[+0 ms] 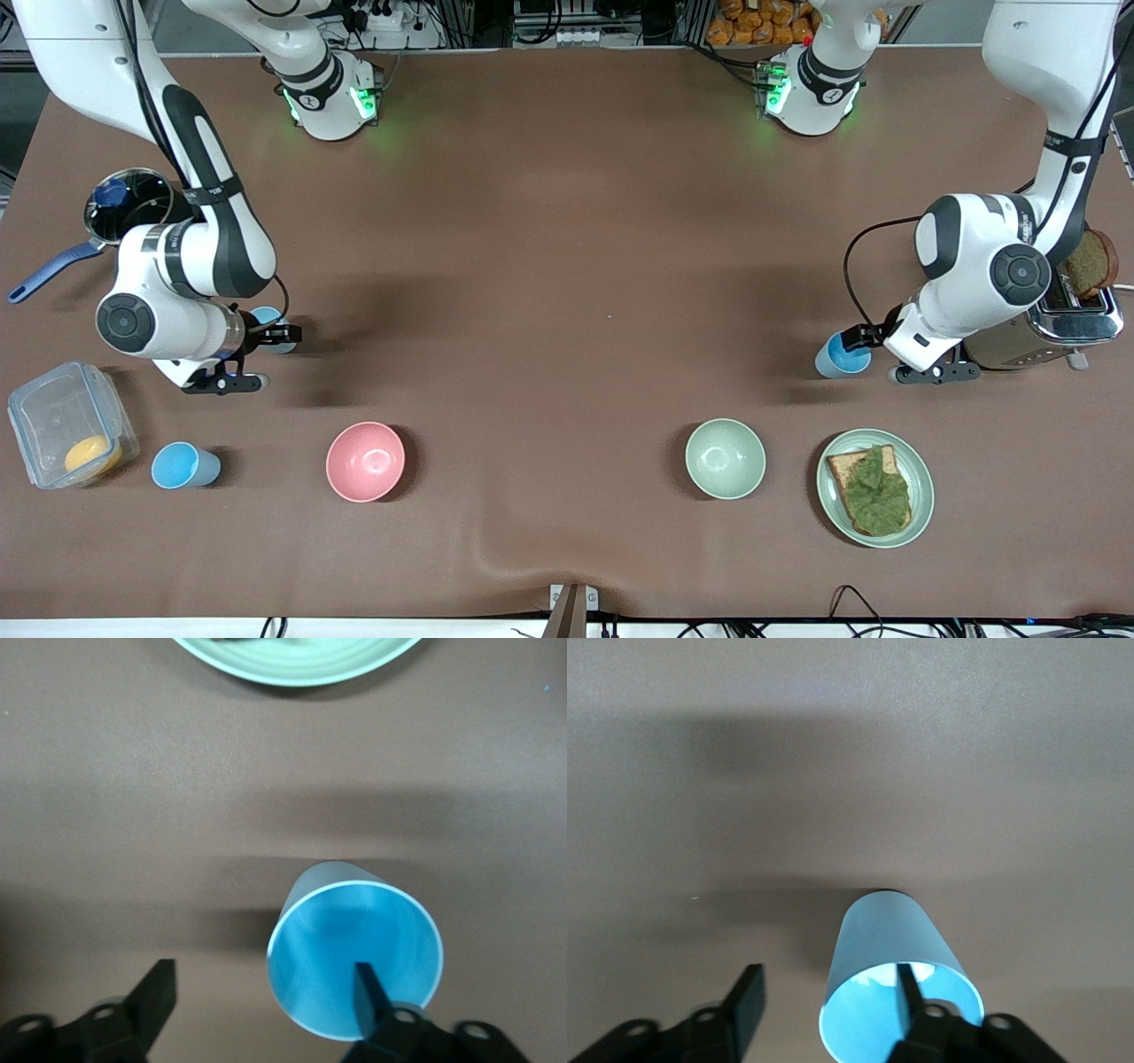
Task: Stack blue cups with both arms
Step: 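Grasp the tissue cup with the right gripper while the left gripper grasps the blue cup, then lift both cups and carry them toward the table's middle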
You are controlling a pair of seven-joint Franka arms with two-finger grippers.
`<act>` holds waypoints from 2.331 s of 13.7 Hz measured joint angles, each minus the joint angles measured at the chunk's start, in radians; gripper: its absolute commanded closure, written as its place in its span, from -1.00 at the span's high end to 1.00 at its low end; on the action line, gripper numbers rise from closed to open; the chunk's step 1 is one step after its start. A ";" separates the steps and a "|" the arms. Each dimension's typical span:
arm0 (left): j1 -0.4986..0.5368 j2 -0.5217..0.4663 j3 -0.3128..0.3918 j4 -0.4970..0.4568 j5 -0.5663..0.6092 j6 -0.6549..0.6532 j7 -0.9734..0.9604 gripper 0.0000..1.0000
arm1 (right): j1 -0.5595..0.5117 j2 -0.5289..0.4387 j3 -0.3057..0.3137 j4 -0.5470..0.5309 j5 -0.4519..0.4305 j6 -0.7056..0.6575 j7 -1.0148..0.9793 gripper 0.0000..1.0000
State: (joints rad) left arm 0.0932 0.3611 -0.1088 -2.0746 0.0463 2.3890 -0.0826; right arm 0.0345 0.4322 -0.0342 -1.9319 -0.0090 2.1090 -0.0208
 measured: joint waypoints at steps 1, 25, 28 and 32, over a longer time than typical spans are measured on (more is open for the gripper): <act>0.000 0.006 -0.001 0.000 0.000 0.002 0.001 -1.00 | 0.000 0.002 0.000 0.000 0.000 0.000 -0.001 -1.00; -0.014 -0.074 -0.179 0.390 0.000 -0.446 -0.124 -1.00 | 0.530 0.136 0.028 0.304 0.310 -0.045 0.896 -1.00; -0.016 -0.075 -0.229 0.442 0.000 -0.507 -0.178 -1.00 | 0.565 0.183 0.028 0.341 0.318 -0.010 0.974 -1.00; -0.016 -0.086 -0.254 0.506 0.000 -0.572 -0.199 -1.00 | 0.618 0.216 0.028 0.377 0.318 0.022 1.034 0.70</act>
State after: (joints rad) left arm 0.0772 0.2755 -0.3631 -1.5684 0.0463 1.8165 -0.2814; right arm 0.6528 0.6486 -0.0065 -1.5547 0.3093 2.1311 1.0132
